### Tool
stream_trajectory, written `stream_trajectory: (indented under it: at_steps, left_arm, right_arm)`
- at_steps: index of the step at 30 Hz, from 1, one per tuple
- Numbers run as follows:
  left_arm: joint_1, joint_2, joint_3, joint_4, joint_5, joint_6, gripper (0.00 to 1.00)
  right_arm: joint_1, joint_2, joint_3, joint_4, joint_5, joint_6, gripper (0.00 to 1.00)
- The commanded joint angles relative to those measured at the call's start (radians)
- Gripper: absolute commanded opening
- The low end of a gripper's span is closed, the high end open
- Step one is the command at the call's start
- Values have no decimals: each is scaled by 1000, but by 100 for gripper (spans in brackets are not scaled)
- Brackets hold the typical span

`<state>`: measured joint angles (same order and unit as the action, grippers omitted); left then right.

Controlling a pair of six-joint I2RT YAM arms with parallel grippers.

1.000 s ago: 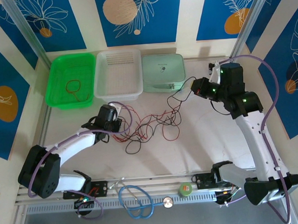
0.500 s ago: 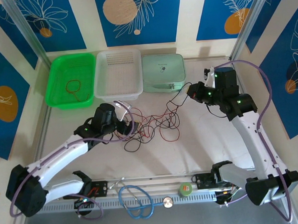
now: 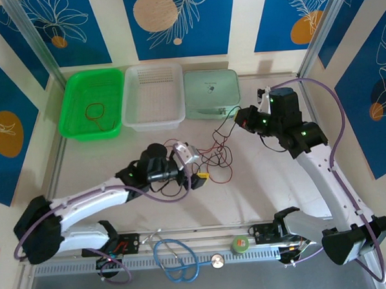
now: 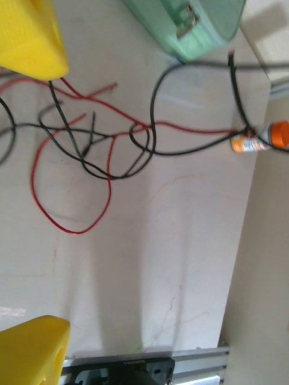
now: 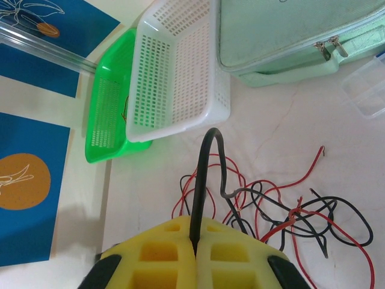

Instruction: Untangle the cables

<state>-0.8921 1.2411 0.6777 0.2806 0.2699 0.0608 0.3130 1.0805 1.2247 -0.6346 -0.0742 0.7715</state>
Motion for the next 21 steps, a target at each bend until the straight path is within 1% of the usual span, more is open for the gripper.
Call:
stream_trajectory:
  at_steps: [1,7,10,11,13,14,17,21]
  left_arm:
    - [-11,104,-6,405,45,-42,100]
    - [-47,345,65,710,47,-118,100]
    - [-68,447,101,820,3,-146,100]
    - [-76,475,110,856,-26,-147,100]
    - [-94,517,117,905,-120,-124,100]
    - [-103,533,120,922,-183,-102,100]
    - [-118,565,126,948,-315,-52,100]
    - [-123,583,138,933,-393,-21,100]
  right_arm:
    - [14,-24,37,31,14,28,0]
    - [29,-27,27,41,17,37,0]
    - [31,-30,21,44,16,38,0]
    - [31,-31,20,44,15,38,0]
    - [33,-35,18,44,14,38,0]
    - [32,-39,18,44,13,38,0]
    - [34,-48,12,42,12,37,0]
    - [33,-56,4,40,12,32,0]
